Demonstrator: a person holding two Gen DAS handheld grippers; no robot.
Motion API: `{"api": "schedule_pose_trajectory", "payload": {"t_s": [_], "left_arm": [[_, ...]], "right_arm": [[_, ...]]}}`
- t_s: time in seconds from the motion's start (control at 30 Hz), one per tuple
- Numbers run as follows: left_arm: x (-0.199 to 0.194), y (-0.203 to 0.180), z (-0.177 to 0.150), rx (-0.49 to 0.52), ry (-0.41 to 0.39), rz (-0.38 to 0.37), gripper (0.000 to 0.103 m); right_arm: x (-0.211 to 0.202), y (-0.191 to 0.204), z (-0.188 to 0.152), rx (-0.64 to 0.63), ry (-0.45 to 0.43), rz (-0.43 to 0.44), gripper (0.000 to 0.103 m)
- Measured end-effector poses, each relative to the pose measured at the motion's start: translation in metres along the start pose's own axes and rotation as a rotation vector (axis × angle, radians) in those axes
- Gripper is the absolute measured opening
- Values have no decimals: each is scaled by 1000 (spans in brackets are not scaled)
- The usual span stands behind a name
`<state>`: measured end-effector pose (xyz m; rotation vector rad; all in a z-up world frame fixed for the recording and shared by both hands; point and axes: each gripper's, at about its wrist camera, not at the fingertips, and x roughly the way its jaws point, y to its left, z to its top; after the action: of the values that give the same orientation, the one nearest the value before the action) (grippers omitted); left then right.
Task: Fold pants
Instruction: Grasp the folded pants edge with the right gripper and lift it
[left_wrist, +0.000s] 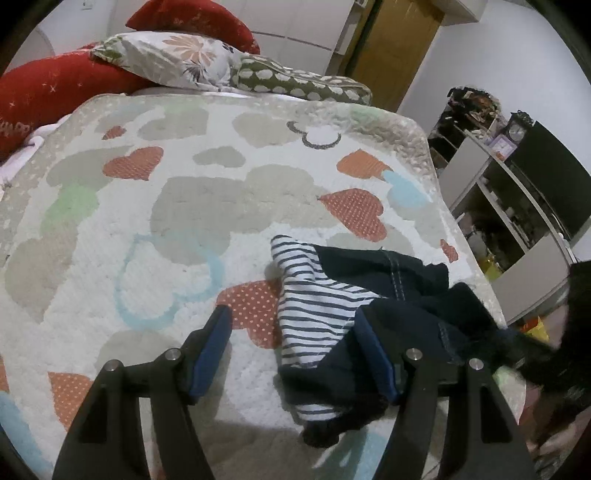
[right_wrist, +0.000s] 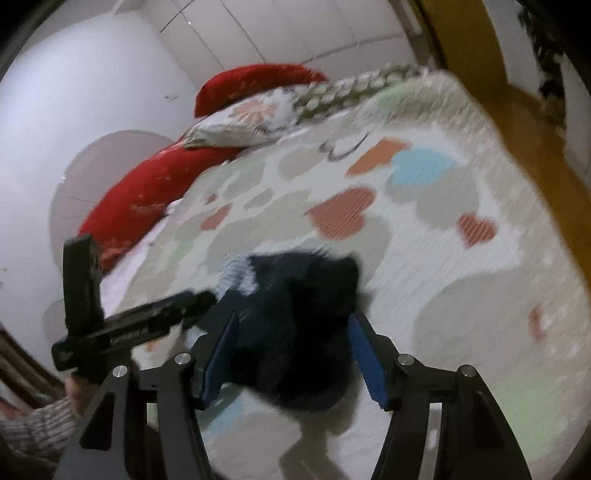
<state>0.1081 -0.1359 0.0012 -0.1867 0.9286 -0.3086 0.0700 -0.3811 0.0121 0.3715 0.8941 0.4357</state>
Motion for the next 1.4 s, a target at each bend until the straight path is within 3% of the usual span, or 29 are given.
{"api": "schedule_pose_trajectory", "payload": {"t_s": [0.03, 0.07, 0.1, 0.23, 0.37, 0.47, 0.6, 0.7, 0.8, 0.87, 0.9, 1.03, 1.1, 1.17, 1.23, 1.3, 1.33, 1.4], "left_arm": [[-1, 2, -1, -6, 1, 0, 68], [-3, 4, -2, -12, 2, 2, 68], [-5, 7, -3, -21, 0, 9, 68], [-10, 18, -4, -30, -8, 49, 68], [-13, 23, -1, -44, -16, 45, 68], [-18, 18, 3, -37, -35, 31, 68], [-18, 1, 7, 1, -46, 27, 68], [-10, -16, 10, 53, -55, 41, 69], [13, -30, 5, 118, -9, 76, 69], [22, -33, -4, 125, 24, 66, 69], [24, -35, -9, 129, 24, 66, 69], [25, -36, -17, 136, 17, 57, 66], [27, -34, -20, 112, 23, 44, 65], [29, -35, -25, 110, 24, 50, 66], [30, -38, -29, 115, 16, 62, 66], [29, -41, -31, 127, 6, 77, 66], [29, -43, -31, 137, 4, 80, 66], [31, -45, -31, 152, 11, 67, 66]], "right_arm": [[7, 1, -3, 6, 26, 12, 61], [17, 2, -6, 11, 61, 37, 30], [26, 4, -7, 15, 95, 59, 22], [16, 9, 6, 34, 14, 78, 19], [-10, 12, 32, 67, -107, 102, 18], [-12, 16, 50, 61, -140, 68, 17], [11, 7, 68, 57, -123, -46, 17], [34, -13, 70, 109, -62, -67, 17], [50, -31, 59, 152, -15, -80, 22], [51, -40, 51, 176, -11, -124, 42], [47, -43, 49, 184, -21, -137, 45], [8, -23, 50, 87, -115, -174, 47], [-11, 1, 51, -1, -159, -141, 47], [-19, 22, 52, -59, -136, -37, 47], [-6, 34, 51, -65, -47, 91, 47], [16, 34, 47, -49, 37, 131, 47], [32, 30, 43, -48, 87, 102, 46], [55, 14, 35, -47, 118, -57, 39]]}}
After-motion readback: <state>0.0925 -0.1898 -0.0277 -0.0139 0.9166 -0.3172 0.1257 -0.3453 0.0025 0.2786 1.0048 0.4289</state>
